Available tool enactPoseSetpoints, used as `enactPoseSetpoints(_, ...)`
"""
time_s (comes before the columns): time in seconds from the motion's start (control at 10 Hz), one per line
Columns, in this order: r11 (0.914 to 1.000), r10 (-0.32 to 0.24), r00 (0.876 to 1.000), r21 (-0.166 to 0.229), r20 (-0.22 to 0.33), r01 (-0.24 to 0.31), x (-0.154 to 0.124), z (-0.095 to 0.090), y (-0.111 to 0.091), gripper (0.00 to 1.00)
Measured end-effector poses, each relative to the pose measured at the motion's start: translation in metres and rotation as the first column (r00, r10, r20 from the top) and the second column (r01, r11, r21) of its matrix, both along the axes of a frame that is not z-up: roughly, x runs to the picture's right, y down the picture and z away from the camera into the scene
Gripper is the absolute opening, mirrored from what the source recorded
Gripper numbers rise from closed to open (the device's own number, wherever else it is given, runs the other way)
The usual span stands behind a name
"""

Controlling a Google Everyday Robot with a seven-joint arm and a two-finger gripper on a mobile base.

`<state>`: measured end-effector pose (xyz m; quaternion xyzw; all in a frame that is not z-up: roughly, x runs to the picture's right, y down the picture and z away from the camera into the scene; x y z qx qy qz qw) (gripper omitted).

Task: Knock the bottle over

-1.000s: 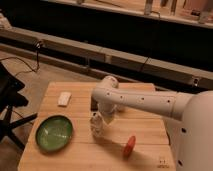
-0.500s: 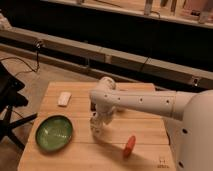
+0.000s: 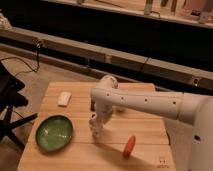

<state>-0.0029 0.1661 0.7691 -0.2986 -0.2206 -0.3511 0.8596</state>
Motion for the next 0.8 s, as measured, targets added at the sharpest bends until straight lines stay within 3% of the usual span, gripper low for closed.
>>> enactPoseSetpoints(0.2,0.9971,-0.020,0.991,-0.071,0.130,0.029,-0.014,-0.007,0.004,0.08)
enactPoseSetpoints(0.4,0.9912,-0.046,0.979,-0.113,0.198,0.069,-0.029,-0.013,0.012,0.08)
enactPoseSetpoints(0.7,0.9788,-0.114,0.966,-0.140,0.232,0.149,-0.050,-0.021,0.019,0.08)
enactPoseSetpoints(0.8,0.9782,-0.117,0.970,-0.143,0.214,0.150,-0.053,-0.021,0.019,0.08)
